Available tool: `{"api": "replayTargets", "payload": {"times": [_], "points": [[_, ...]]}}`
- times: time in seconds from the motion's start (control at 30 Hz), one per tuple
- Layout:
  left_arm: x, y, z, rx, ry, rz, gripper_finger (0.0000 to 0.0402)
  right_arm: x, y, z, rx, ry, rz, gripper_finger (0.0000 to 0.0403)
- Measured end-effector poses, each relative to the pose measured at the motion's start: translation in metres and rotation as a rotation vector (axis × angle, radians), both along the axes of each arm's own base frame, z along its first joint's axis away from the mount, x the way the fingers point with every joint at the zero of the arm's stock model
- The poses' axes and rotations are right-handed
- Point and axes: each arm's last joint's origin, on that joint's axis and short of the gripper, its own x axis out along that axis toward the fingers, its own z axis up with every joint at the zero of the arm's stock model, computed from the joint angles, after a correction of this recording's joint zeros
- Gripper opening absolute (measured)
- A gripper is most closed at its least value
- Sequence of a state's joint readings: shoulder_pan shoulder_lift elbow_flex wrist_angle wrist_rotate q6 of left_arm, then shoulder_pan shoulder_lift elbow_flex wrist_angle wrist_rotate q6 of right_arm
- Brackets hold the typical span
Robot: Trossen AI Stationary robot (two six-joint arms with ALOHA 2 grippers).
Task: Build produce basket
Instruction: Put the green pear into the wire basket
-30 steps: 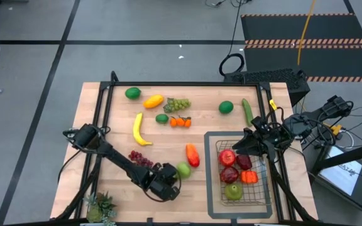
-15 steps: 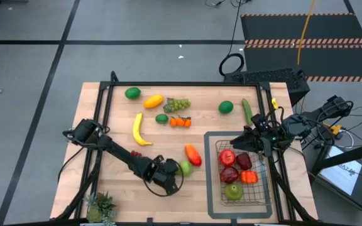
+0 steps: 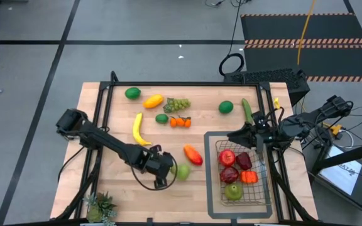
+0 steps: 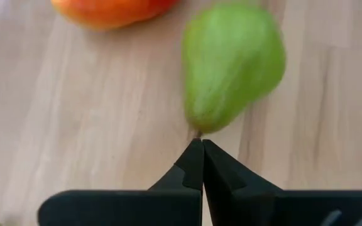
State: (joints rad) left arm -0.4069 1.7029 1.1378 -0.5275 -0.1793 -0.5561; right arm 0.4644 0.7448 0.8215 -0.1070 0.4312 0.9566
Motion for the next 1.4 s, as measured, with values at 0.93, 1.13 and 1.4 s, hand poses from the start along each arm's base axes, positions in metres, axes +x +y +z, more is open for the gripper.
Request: {"api": "replayTargets", "payload": {"times": [0.93, 1.13, 1.4], "points": [[-0.018, 0.043, -0.04, 0.265, -0.114, -0.535, 0.0176, 0.058, 0.029, -0.025, 0.12, 0.008, -0.072, 0.0171], [-0.011, 0.049, -0.053, 0.26, -0.141, -0.631, 0.0149, 0.061, 0.03, -0.022, 0.111, -0.029, -0.072, 0.0171], [0.003, 0.047, -0.078, 0.183, -0.173, -0.641, 0.0136, 0.062, 0.025, -0.023, 0.048, -0.016, -0.085, 0.0171]]}}
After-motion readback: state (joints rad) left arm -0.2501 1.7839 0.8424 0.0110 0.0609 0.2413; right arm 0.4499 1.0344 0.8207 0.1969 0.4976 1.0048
